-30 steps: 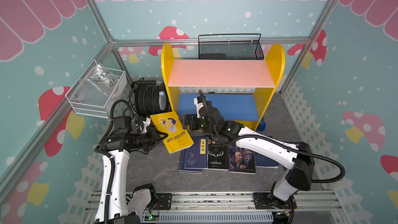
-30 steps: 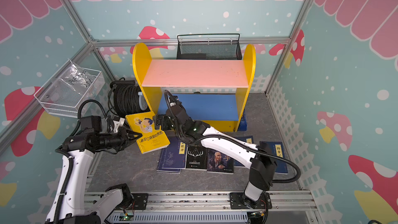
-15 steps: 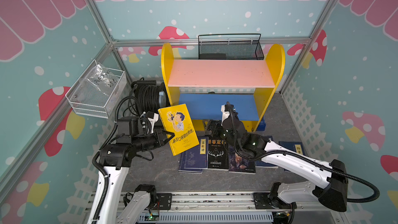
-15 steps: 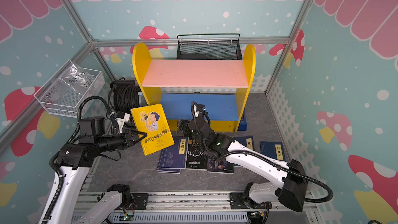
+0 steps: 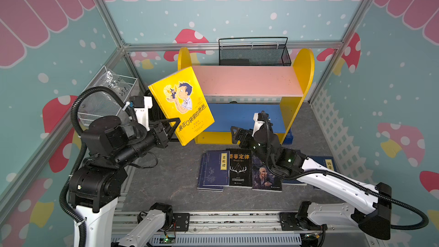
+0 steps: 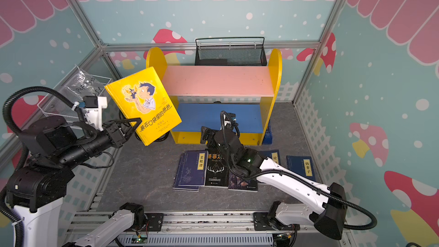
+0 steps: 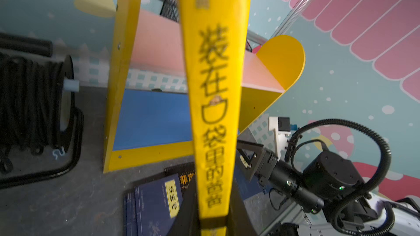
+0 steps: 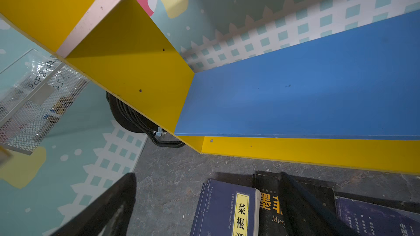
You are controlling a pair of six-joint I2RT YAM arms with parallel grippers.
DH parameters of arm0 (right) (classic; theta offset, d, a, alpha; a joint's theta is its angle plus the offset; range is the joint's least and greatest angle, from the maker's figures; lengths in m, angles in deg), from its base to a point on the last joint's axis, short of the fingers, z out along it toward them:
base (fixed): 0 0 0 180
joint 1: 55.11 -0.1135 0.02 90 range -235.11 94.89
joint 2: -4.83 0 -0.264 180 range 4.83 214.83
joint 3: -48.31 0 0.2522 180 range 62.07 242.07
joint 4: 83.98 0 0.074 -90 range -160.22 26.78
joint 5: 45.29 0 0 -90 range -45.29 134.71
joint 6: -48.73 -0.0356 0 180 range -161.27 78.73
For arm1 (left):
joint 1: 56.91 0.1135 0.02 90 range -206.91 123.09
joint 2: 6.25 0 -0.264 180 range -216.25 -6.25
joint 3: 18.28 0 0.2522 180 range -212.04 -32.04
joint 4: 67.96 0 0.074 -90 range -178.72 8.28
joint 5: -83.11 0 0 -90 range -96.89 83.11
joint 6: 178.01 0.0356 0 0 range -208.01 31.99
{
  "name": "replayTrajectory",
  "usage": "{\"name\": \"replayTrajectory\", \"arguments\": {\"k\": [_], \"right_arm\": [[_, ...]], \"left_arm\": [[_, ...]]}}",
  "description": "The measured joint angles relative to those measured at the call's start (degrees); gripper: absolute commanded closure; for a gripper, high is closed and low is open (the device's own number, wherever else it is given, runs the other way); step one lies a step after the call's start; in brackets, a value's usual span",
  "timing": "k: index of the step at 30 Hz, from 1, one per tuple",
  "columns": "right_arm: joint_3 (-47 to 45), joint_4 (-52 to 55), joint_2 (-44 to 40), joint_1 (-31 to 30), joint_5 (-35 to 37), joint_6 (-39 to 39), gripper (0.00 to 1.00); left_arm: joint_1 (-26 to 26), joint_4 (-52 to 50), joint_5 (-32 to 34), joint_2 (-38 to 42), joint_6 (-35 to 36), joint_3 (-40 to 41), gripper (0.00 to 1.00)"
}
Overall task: Stacking books/files
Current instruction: Pick up the book from the middle-left of the table.
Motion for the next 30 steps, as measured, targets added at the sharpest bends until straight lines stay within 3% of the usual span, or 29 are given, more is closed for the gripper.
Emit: {"name": "replayTrajectory", "arguments": {"k": [9, 19, 25, 30], "right_arm": [[-0.81, 0.26, -0.90, 0.31, 1.29, -0.26, 0.02], [-1.57, 0.59, -2.47, 0.31, 4.04, 0.15, 0.02], [-0.09, 0.46, -2.36, 0.31, 5.60, 3.69, 0.02], [1.77, -0.63, -2.29, 0.31, 6.64, 6.36, 0.01]], "left_arm": [[-2.25, 15.23, 8.09, -5.49, -0.46, -0.94, 1.00], [-25.09, 26.29, 37.83, -18.93, 14.14, -3.28, 1.00], [-28.00, 34.91, 53.44, -24.52, 21.75, -3.37, 1.00], [-28.76, 36.89, 57.61, -26.97, 23.43, -3.65, 1.00]]}}
